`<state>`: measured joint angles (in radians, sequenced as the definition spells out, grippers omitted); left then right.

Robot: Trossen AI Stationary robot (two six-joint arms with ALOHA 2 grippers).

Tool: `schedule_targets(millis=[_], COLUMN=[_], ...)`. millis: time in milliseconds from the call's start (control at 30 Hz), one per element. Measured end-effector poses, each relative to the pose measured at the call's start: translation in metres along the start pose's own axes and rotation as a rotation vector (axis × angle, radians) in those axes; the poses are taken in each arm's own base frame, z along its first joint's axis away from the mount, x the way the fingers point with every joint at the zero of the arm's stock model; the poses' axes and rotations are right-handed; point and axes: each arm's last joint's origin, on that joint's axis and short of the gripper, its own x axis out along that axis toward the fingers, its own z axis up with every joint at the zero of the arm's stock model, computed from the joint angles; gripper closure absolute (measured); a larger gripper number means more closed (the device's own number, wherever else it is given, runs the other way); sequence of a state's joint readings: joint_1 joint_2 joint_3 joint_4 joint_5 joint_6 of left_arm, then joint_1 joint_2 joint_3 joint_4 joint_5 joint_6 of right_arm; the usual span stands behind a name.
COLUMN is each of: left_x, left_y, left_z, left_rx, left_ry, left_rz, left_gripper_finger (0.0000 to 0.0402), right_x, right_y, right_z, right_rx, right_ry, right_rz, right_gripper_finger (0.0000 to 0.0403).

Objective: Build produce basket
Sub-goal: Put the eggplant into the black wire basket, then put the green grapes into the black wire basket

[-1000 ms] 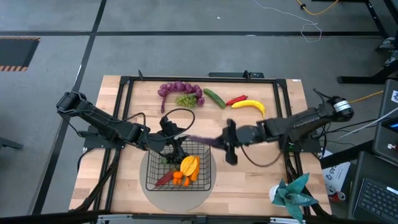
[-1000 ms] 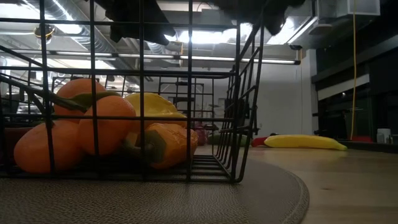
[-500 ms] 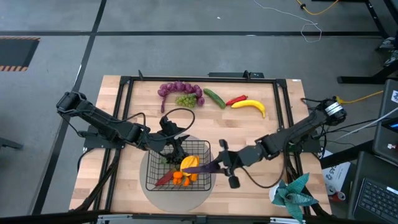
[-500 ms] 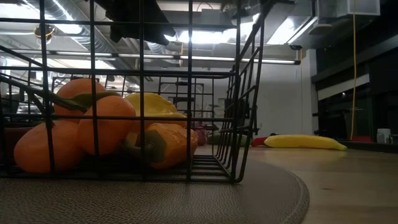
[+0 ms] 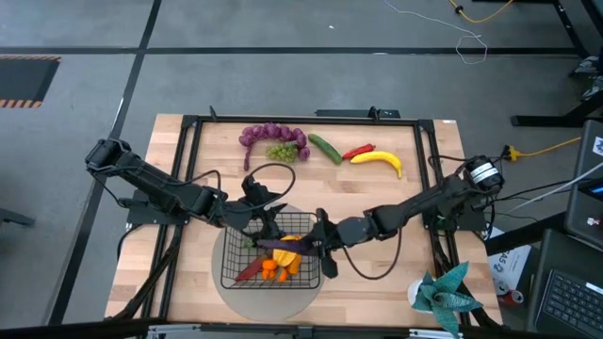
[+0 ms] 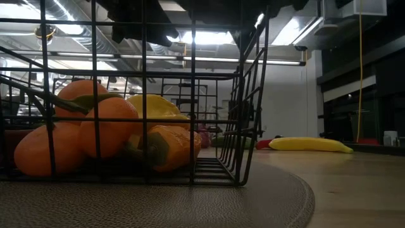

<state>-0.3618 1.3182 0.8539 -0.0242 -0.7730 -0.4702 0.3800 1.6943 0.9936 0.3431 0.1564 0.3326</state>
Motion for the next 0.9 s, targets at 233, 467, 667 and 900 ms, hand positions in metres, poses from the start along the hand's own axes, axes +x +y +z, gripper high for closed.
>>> schedule_targets(millis=[233,467,667,900], left_x=[0.000,0.000,0.000,0.000], left_y=[0.000,0.000,0.000,0.000], left_z=[0.000,0.000,0.000,0.000], left_rx=[-0.001,0.000,0.000,0.003], left_ry=[0.001,0.001,0.001,0.004], left_rz=[-0.005,-0.005,-0.005,-0.003], left_gripper_finger=[0.0262,0.0262,0.0262,0.0262], right_x=[0.000,0.001,-0.001,-0.023], right_y=[-0.001,-0.003,-0.003,-0.008], right_z=[0.001,0.002,0.004,0.020], right_rx=[0.060,0.058,0.059,0.061], right_ry=[0.020,-0.006,-0.014,0.006], right_rz=[0.069,-0.001,0.001,-0.025], right_gripper_finger=[0.0148,0.0104,0.0102,0.0101])
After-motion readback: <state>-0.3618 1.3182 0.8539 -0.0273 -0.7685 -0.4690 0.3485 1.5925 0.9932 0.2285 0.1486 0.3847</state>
